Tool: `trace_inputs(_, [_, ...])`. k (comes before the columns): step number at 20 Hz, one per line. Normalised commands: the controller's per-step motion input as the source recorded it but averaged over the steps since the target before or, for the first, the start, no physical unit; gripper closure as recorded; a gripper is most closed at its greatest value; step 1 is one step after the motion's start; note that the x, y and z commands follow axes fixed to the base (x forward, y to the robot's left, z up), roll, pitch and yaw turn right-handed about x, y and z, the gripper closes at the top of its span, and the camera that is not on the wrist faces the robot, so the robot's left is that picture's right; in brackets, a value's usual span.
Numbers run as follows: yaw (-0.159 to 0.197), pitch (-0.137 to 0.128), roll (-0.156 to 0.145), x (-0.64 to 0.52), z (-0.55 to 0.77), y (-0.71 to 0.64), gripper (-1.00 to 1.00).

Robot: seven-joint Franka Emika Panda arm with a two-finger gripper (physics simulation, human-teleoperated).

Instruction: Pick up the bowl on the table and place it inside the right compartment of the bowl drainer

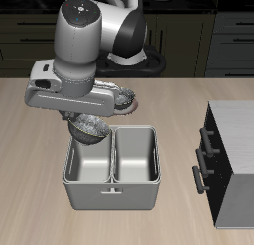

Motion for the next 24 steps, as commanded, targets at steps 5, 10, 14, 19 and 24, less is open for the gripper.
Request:
trace_inputs(5, [0.019,0.021,-0.006,0.02,-0.16,-0.04,1.00])
trace_inputs(10, [0.032,0.021,0.000,-0.01,-0.16,0.00,1.00])
trace_inputs(14, [0.039,0.019,-0.004,0.02,-0.18,0.02,1.00])
trace_inputs(19, [0.031,-0.004,-0.014,-0.01,0.00,0.00,1.00])
trace_inputs(24, [-0.016,0.019,0.035,-0.01,-0.02,-0.02,-1.00])
